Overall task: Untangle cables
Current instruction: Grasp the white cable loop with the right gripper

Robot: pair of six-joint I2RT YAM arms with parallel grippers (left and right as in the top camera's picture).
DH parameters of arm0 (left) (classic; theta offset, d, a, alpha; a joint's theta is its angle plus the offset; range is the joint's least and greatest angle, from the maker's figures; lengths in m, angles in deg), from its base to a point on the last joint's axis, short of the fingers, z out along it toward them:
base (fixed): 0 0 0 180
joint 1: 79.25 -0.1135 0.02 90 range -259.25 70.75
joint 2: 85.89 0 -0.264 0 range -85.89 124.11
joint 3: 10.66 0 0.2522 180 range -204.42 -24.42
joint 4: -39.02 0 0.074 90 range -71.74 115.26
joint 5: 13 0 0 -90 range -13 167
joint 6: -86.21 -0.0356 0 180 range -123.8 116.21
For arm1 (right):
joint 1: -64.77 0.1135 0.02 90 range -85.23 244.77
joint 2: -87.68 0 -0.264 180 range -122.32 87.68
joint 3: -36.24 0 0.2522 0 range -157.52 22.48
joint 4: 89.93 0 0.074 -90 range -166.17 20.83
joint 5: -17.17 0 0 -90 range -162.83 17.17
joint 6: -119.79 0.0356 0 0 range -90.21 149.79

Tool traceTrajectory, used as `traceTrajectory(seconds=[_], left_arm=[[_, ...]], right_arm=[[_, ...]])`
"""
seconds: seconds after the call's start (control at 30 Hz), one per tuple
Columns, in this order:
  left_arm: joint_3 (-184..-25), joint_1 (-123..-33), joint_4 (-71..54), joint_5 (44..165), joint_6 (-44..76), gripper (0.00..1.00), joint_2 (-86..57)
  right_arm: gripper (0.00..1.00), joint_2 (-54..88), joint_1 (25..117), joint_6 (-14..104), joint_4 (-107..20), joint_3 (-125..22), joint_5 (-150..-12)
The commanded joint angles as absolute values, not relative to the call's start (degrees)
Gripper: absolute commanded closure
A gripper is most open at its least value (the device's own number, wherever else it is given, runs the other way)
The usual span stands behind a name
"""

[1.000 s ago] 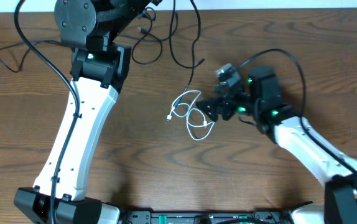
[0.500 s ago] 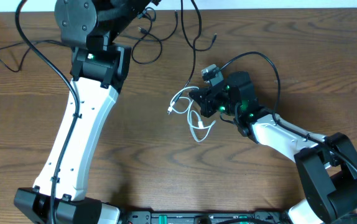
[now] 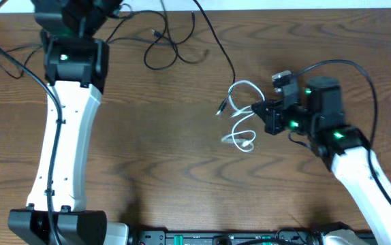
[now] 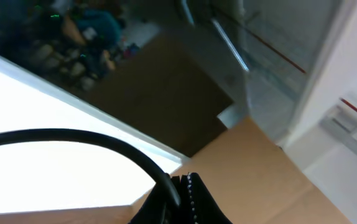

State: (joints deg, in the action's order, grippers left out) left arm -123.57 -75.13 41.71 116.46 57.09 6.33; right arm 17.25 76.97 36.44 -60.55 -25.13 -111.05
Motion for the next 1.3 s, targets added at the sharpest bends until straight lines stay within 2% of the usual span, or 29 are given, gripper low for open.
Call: traceTrajectory(seconds=[0.0, 0.17, 0.4, 0.47, 0.63, 0.7, 0.9, 0.97, 1.1, 1.27], left_arm=[[-124.93, -75.96, 40.94, 116.18, 56.04, 0.93, 5.72], [-124.93, -75.52, 43.48, 115.26, 61.46, 0.93, 5.72], [-124.93, -78.1, 43.11, 111.92, 61.42, 0.92, 5.72], [-124.93, -78.89, 43.06, 112.51, 61.42, 0.93, 5.72], [-124.93, -79.98, 40.2, 116.81, 60.41, 0.93, 5.72], [-124.93, -79.98, 36.33, 119.74, 55.47, 0.93, 5.72], [-124.93, -80.11, 11.13, 116.79, 41.66, 0.93, 5.7], [-124.93, -80.64, 5.49, 115.43, 40.43, 0.93, 5.72], [-124.93, -81.88, 1.21, 115.35, 40.35, 0.93, 5.7], [-124.93, -82.06, 2.15, 115.94, 40.15, 0.93, 5.52]], right_arm=[[0.99, 24.51, 77.32, 28.38, -60.24, -25.35, -126.74], [0.99, 25.66, 80.54, 28.03, -58.95, -25.33, -127.92], [0.99, 25.66, 82.35, 23.96, -53.66, -25.33, -127.64], [0.99, 25.66, 81.3, 24.92, -52.88, -25.33, -123.37], [0.99, 25.64, 77.43, 40.2, -51.17, -25.33, -98.43], [0.99, 25.53, 76.8, 44.14, -49.73, -25.33, -91.4], [0.99, 23.85, 76.8, 44.11, -47.94, -25.27, -90.72], [0.99, 22.98, 76.8, 44.11, -48.05, -25.29, -90.74], [0.99, 20.7, 76.8, 44.14, -48.2, -25.27, -90.74], [0.99, 16.7, 76.8, 44.14, -49.77, -25.27, -90.72]])
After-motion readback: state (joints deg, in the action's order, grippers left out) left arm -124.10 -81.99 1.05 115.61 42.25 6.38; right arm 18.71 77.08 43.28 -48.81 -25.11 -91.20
